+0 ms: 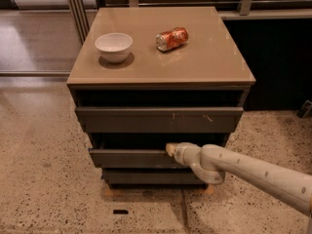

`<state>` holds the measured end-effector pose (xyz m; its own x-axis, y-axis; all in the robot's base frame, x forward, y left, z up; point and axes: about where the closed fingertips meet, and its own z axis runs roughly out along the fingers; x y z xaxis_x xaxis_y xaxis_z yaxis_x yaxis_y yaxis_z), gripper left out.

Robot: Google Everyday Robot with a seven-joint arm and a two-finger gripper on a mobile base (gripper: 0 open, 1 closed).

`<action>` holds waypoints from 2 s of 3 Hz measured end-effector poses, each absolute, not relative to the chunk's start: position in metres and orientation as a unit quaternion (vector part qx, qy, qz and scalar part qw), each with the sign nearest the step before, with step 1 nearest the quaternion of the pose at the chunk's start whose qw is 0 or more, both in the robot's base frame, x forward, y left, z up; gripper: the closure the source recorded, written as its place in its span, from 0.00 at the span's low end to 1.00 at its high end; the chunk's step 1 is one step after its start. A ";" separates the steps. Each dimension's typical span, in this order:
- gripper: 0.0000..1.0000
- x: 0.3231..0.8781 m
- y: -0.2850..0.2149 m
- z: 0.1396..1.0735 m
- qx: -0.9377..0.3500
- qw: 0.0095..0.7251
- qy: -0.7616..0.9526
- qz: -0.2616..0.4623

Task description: Open middle drawer

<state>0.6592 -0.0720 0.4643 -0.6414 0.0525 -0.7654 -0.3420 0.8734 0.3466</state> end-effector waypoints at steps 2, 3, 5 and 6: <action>1.00 0.622 -0.057 0.451 -0.098 0.310 0.910 0.259; 1.00 0.622 -0.057 0.451 -0.098 0.310 0.910 0.259; 1.00 0.641 -0.051 0.447 -0.105 0.278 0.926 0.234; 1.00 0.639 -0.063 0.425 -0.098 0.236 0.942 0.219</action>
Offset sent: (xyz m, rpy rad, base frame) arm -0.0666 -0.0576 -0.0570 -0.1175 0.3797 0.0554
